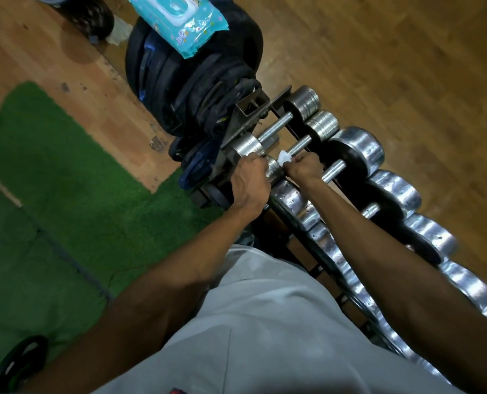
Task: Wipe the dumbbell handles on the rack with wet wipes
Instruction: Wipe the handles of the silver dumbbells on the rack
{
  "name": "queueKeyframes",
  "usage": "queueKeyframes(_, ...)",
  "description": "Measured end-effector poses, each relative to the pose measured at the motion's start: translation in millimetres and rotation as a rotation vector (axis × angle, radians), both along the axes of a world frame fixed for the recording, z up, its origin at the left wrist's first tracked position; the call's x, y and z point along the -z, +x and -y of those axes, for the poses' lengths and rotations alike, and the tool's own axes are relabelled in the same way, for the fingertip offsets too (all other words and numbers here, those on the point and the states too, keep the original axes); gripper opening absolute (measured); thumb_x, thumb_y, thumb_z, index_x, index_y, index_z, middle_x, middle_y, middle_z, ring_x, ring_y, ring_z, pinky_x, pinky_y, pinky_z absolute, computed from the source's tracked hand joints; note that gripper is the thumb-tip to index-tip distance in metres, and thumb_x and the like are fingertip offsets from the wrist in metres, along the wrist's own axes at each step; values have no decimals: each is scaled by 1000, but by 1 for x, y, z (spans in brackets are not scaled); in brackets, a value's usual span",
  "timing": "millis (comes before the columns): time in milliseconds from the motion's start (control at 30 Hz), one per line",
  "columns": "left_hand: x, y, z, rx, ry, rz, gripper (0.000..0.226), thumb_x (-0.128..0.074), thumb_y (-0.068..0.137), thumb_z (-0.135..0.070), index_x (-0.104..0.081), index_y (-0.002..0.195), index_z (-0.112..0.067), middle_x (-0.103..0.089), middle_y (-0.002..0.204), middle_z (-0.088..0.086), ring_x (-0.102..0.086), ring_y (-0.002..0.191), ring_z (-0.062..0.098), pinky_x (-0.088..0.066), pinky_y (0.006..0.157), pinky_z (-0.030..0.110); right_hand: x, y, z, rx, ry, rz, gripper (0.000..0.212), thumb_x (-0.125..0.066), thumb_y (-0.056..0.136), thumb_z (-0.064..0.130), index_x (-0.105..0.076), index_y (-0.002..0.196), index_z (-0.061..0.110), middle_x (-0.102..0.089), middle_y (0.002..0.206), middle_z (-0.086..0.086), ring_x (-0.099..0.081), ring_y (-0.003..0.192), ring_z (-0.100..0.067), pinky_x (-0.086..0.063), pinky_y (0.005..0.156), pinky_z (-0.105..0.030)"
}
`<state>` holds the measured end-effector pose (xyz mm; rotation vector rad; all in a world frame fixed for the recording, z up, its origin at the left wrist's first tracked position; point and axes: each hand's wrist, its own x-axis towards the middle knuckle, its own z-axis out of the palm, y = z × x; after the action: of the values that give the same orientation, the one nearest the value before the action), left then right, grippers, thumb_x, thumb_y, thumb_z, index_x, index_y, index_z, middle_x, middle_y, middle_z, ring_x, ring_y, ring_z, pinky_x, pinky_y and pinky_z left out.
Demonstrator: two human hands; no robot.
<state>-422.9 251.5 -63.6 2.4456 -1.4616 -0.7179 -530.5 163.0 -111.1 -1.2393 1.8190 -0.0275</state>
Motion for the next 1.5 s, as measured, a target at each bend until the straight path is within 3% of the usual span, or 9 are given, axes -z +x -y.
queueKeyframes(200, -2, 2, 0, 0, 14, -21, 30, -71, 80, 11, -73, 102, -8, -68, 110, 8, -63, 104, 27, -57, 77, 38, 1, 5, 9, 134, 140, -21, 16, -79, 78, 6, -63, 81, 8, -67, 83, -6, -66, 80, -20, -55, 69, -27)
queueKeyframes(333, -4, 3, 0, 10, 18, -38, 30, -74, 81, 8, -72, 106, -8, -67, 113, 7, -61, 107, 26, -55, 79, 36, 10, -1, 12, 355, 247, 154, 48, -69, 49, 5, -65, 96, -3, -72, 91, -18, -73, 76, -31, -64, 72, -44)
queueKeyframes(533, -7, 3, 0, 41, 37, -25, 32, -70, 83, 7, -71, 112, -7, -66, 115, 8, -59, 112, 28, -55, 81, 37, -22, 5, 13, 500, 331, 423, 17, -58, 61, 2, -56, 78, 7, -48, 64, -7, -45, 46, -19, -44, 53, -30)
queueKeyframes(667, -8, 3, 0, 44, 47, -30, 30, -70, 85, 6, -71, 111, -8, -65, 115, 8, -58, 113, 27, -53, 80, 35, -30, 8, 17, 604, 382, 557, 12, -54, 68, 11, -46, 60, 17, -43, 55, 0, -40, 43, -16, -41, 59, -27)
queueKeyframes(933, -11, 3, 2, 49, 63, -25, 28, -73, 84, 4, -71, 108, -10, -65, 113, 7, -58, 110, 27, -54, 77, 35, -15, 13, 20, 938, 374, 673, 16, -47, 69, -1, -43, 62, 14, -48, 87, -9, -51, 73, -27, -54, 91, -42)
queueKeyframes(1067, -12, 3, 0, 47, 62, -21, 21, -73, 81, 7, -68, 94, -10, -62, 106, 6, -58, 106, 26, -42, 69, 28, -4, 6, 14, 1087, 331, 728, 37, -37, 79, -7, -39, 50, 15, -45, 62, -5, -43, 63, -22, -52, 98, -41)
queueKeyframes(1267, -9, 3, 1, 33, 46, -5, 26, -75, 82, 3, -72, 104, -11, -65, 111, 6, -59, 110, 26, -50, 76, 32, 5, 10, 11, 743, 363, 594, 29, -37, 73, -20, -54, 77, 4, -53, 80, -12, -56, 75, -25, -61, 61, -35)
queueKeyframes(1400, -8, 1, 1, 22, 38, 0, 28, -76, 82, 3, -72, 105, -13, -65, 111, 7, -60, 109, 27, -53, 78, 35, 1, 6, 11, 523, 270, 402, 20, -54, 89, -20, -52, 82, -1, -61, 78, -16, -64, 65, -20, -59, 59, -28)
queueKeyframes(1500, -7, 0, 1, 32, 43, 11, 27, -76, 83, 2, -72, 106, -13, -65, 112, 5, -59, 110, 27, -54, 78, 35, 11, -3, 11, 435, 212, 294, 22, -73, 84, -12, -60, 72, 2, -70, 84, -19, -75, 76, -30, -65, 73, -42)
